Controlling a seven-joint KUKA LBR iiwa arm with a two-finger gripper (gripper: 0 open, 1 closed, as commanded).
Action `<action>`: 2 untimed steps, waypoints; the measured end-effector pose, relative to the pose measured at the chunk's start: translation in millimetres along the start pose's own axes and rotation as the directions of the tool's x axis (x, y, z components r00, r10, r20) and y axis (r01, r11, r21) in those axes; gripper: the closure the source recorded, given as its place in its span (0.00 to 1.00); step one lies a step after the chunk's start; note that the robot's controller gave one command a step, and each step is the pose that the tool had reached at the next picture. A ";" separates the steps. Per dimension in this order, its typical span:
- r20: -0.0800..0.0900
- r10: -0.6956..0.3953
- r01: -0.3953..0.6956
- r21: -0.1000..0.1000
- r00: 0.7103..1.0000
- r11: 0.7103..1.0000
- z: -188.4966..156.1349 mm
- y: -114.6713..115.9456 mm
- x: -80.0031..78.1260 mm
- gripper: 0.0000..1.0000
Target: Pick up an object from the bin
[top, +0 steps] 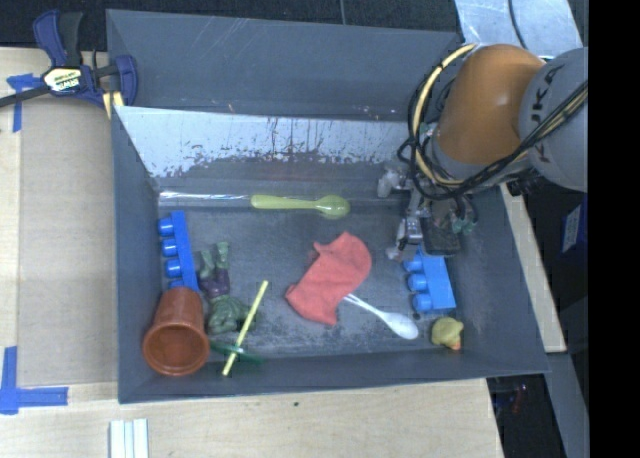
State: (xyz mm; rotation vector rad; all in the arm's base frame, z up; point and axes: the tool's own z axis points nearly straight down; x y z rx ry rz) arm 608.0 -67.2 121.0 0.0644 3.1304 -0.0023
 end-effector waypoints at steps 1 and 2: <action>0.001 -0.069 0.069 0.000 0.998 0.998 24.0 -19.5 9.7 0.00; 0.004 -0.221 0.221 0.001 0.975 0.975 41.1 6.9 30.9 0.00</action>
Offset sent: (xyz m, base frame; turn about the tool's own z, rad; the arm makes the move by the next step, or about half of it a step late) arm -0.0408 0.0302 -0.0510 -0.2164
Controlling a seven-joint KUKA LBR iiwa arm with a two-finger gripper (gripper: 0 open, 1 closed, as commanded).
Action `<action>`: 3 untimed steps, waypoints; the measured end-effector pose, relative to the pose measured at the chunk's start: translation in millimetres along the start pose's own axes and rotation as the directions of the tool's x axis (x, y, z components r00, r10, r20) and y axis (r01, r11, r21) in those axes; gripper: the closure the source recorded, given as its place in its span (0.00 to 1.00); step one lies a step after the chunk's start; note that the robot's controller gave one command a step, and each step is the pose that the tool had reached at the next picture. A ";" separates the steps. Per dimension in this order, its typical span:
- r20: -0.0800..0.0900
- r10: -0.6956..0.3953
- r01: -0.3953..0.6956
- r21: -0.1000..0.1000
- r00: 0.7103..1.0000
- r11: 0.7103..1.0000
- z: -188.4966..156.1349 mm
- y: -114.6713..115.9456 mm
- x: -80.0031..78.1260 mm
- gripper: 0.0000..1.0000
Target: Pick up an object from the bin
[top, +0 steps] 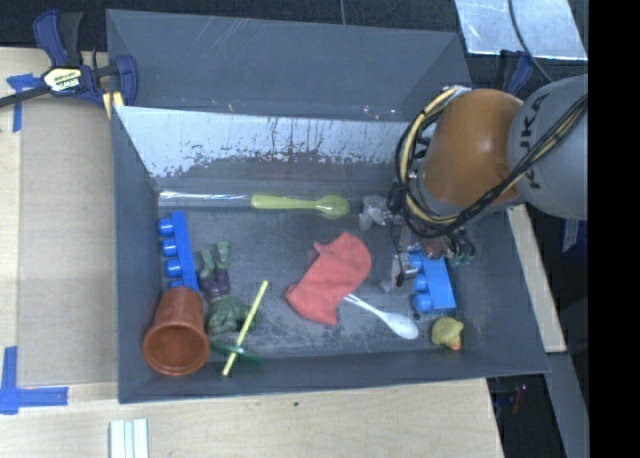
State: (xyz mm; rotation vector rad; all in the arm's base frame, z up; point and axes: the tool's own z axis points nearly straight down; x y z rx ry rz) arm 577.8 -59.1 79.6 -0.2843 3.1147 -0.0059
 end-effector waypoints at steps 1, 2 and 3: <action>0.000 0.119 -0.119 0.001 0.993 0.993 2.9 36.0 1.6 0.00; 0.005 -0.173 0.173 -0.002 0.985 0.985 8.0 91.9 -27.1 1.00; 0.005 -0.173 0.173 -0.002 0.985 0.985 7.6 91.8 -26.9 1.00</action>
Offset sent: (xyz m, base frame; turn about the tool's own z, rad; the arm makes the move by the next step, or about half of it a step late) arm 0.0084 0.0944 -0.0096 -0.1734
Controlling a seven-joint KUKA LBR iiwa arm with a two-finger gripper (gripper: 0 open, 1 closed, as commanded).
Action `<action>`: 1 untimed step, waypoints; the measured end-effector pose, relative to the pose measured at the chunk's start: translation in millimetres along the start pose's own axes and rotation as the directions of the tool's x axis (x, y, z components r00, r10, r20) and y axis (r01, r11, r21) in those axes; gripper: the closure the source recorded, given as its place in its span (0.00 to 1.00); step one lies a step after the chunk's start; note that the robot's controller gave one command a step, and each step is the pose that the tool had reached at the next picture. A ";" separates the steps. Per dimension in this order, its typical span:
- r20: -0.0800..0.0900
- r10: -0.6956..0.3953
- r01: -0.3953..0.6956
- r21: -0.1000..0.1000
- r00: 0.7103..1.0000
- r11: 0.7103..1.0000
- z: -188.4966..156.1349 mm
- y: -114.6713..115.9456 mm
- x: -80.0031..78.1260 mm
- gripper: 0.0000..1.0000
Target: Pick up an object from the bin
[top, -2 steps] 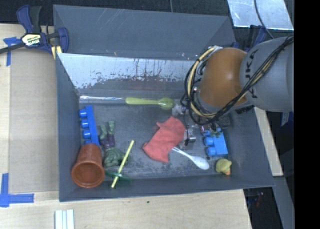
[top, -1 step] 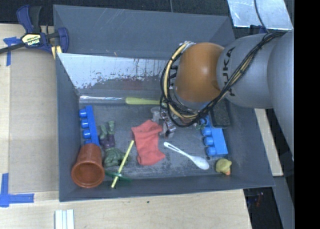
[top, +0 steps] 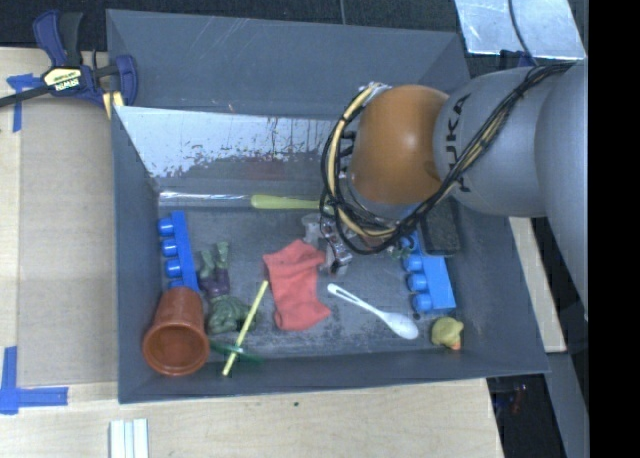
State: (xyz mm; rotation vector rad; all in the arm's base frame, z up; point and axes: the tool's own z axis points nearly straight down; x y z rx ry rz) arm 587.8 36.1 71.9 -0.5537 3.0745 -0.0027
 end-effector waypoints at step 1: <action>-0.005 0.008 -0.008 -0.001 1.000 1.000 -67.3 -3.9 11.0 1.00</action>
Offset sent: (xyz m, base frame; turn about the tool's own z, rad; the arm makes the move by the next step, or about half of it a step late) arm -0.0330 0.0171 0.1635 -0.0255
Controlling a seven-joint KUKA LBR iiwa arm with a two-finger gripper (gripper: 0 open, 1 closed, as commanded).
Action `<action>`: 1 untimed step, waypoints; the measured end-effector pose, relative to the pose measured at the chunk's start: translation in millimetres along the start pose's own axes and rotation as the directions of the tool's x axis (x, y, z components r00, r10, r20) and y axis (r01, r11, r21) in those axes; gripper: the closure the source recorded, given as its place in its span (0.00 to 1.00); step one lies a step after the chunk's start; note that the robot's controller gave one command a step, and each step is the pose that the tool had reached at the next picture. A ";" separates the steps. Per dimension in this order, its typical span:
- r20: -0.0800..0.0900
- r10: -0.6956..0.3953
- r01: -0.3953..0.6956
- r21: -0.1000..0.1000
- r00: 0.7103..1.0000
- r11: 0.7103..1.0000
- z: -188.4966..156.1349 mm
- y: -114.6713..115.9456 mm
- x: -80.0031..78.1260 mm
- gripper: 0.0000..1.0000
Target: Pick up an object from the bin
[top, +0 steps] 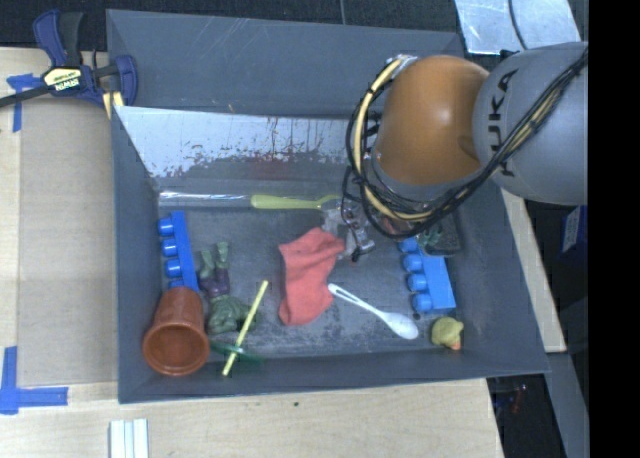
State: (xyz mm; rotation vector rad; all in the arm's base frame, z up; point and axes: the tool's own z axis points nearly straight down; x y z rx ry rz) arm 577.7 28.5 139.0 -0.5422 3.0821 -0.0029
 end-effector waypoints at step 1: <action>-0.004 -0.025 0.025 -0.002 1.000 1.000 -75.7 21.8 8.7 1.00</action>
Offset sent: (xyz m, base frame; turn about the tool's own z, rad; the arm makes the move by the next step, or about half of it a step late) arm -0.0321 0.0078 0.1564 0.1404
